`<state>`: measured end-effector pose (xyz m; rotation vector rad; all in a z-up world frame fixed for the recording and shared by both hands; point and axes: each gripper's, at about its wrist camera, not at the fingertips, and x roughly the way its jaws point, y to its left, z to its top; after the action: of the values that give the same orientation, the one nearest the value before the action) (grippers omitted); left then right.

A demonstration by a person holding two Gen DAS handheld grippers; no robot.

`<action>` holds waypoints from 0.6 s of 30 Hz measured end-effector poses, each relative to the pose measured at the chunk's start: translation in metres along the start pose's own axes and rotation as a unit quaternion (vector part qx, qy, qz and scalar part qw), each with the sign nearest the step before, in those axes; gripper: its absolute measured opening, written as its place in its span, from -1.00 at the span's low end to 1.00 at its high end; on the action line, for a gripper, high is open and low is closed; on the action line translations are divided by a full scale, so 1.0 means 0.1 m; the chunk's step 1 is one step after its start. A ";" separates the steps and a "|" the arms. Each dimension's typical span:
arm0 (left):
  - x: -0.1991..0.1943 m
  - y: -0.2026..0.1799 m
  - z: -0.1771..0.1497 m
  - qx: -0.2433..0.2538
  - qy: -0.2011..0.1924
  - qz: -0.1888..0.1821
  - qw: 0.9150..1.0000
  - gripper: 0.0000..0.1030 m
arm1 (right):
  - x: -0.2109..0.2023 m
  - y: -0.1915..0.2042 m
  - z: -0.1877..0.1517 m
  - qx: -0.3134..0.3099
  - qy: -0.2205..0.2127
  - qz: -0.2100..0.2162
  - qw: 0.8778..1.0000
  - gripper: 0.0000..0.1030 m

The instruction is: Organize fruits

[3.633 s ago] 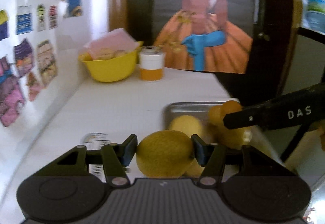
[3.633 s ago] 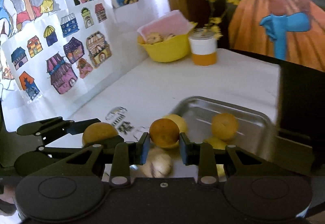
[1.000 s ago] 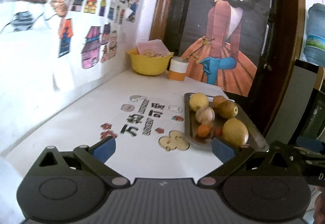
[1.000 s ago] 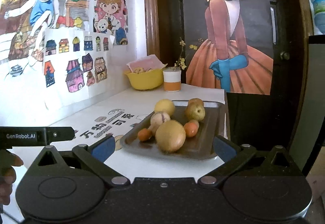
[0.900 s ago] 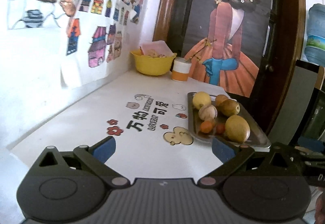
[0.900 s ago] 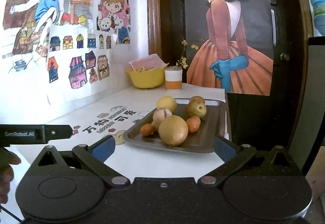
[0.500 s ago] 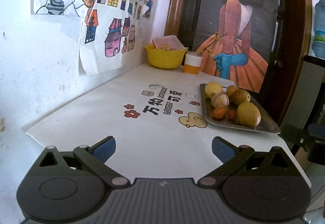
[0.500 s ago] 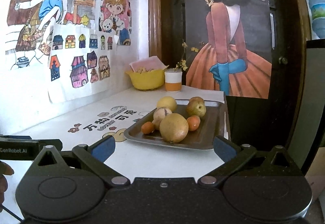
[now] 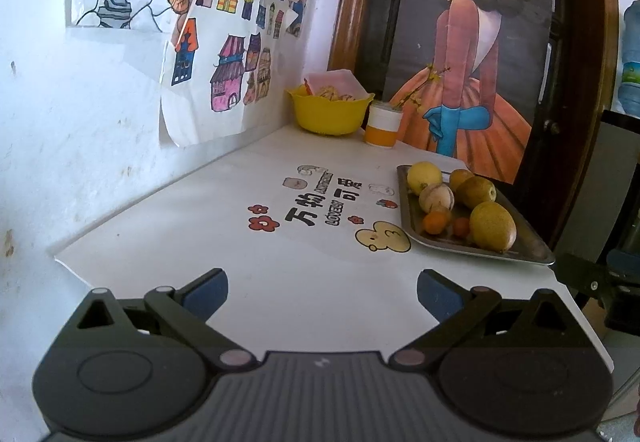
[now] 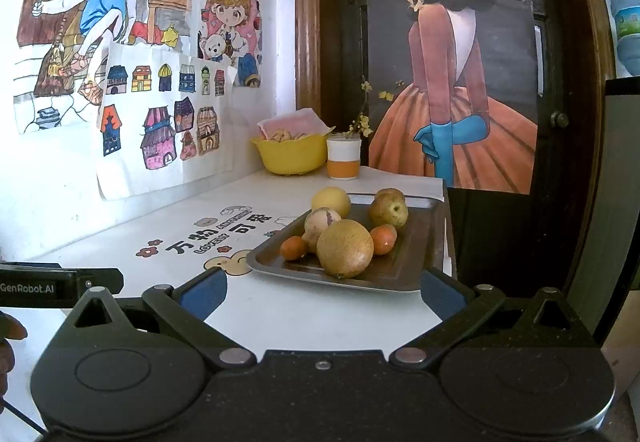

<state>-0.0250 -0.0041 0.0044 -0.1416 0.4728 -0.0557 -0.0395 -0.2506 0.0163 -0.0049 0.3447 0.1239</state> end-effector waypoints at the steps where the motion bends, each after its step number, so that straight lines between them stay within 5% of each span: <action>1: 0.00 0.00 0.00 0.000 0.000 0.001 1.000 0.99 | 0.00 0.00 0.00 0.001 0.001 0.000 1.000 0.99; 18: -0.01 0.01 -0.01 -0.001 0.000 0.004 1.000 0.99 | -0.01 0.01 -0.01 -0.001 0.000 0.000 1.000 0.99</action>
<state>-0.0260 -0.0031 0.0036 -0.1412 0.4733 -0.0468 -0.0404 -0.2497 0.0159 -0.0059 0.3444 0.1242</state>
